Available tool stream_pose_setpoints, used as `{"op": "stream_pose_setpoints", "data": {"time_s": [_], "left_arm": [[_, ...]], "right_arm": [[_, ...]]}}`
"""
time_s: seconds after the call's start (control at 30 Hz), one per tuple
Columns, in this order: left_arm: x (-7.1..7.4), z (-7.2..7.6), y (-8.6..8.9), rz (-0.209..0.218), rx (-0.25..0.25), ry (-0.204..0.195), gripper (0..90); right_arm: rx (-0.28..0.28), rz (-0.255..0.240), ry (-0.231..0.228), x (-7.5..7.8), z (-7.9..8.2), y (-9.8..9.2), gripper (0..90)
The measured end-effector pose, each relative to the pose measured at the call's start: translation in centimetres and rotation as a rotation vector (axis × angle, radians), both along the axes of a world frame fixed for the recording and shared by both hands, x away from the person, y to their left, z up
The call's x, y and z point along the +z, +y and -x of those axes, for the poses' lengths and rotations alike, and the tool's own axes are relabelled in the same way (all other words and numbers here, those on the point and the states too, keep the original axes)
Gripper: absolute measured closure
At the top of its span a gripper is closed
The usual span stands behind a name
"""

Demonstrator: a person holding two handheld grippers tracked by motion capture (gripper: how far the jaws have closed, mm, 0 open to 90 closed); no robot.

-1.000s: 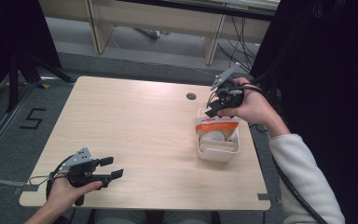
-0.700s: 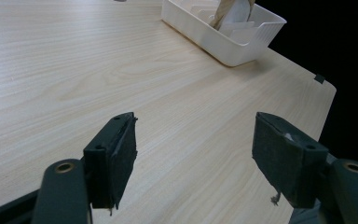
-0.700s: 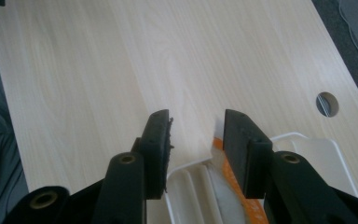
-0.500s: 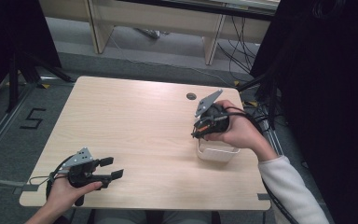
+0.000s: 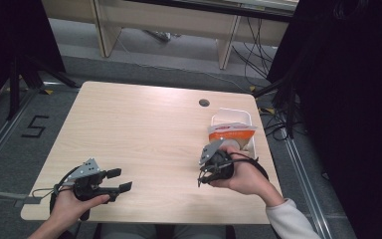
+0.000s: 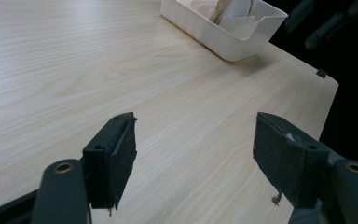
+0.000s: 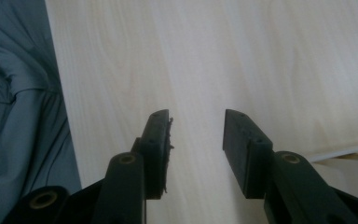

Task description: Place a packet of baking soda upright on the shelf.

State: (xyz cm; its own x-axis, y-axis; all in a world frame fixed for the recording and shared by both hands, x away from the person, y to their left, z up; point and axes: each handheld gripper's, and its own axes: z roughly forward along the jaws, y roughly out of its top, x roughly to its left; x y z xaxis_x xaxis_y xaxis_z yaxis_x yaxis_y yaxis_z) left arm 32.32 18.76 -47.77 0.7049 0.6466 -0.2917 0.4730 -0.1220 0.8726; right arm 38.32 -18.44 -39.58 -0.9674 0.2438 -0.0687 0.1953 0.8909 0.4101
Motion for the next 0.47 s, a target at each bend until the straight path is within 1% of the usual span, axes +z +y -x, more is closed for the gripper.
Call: {"op": "stream_pose_setpoints", "data": {"time_s": [0.03, 0.07, 0.1, 0.13, 0.17, 0.2, 0.23, 0.27, 0.3, 0.33, 0.37, 0.4, 0.43, 0.47], "left_arm": [[0.0, 0.0, 0.0, -0.001, 0.000, -0.001, 29.4], [-0.1, -0.1, 0.0, 0.003, -0.006, -0.002, 29.4], [-0.1, -0.1, 0.0, 0.002, -0.004, -0.003, 29.4], [-0.1, -0.1, 0.0, 0.002, -0.003, -0.003, 29.4], [-0.1, -0.1, 0.0, 0.001, -0.004, -0.003, 29.4], [-0.1, -0.1, -0.1, -0.002, -0.006, -0.003, 29.4], [-0.1, -0.1, -0.1, -0.005, -0.008, -0.003, 29.3], [-0.1, -0.1, -0.1, -0.005, -0.007, -0.002, 29.3], [-0.1, -0.1, 0.0, -0.007, -0.007, -0.001, 29.3], [-0.1, -0.1, 0.0, -0.010, -0.005, -0.002, 29.3], [-0.1, -0.2, 0.0, -0.015, -0.016, -0.013, 29.3], [-0.1, -0.1, -0.1, -0.005, 0.003, 0.006, 29.3], [-0.2, -0.1, -0.1, -0.004, -0.002, 0.006, 29.2], [-0.2, -0.1, -0.2, -0.007, -0.005, 0.004, 29.2]], "right_arm": [[-0.008, 0.007, 0.011, -0.6, 0.3, 0.0, 61.6], [0.009, 0.002, 0.010, -1.0, 0.5, 0.0, 61.6], [-0.004, -0.008, 0.020, -1.7, 0.8, 0.0, 61.4], [0.007, -0.020, 0.018, -2.0, 1.0, 0.0, 61.4], [-0.007, -0.028, 0.030, -2.6, 1.3, 0.0, 61.3], [-0.025, -0.024, 0.042, -2.9, 1.5, 0.0, 61.0], [-0.019, -0.001, 0.062, -3.4, 1.7, 0.0, 60.1], [-0.005, 0.005, 0.060, -3.7, 1.8, 0.0, 59.9], [0.014, 0.002, 0.053, -3.8, 1.7, -0.1, 59.8], [0.008, 0.000, 0.057, -3.8, 1.7, -0.1, 59.6], [-0.011, 0.000, 0.061, -3.6, 1.8, -0.3, 59.2], [0.000, -0.002, 0.051, -3.5, 1.7, -0.4, 59.0], [-0.030, -0.003, 0.052, -3.2, 1.8, -0.5, 58.5], [-0.009, -0.008, 0.038, -2.9, 1.6, -0.7, 57.5]]}}
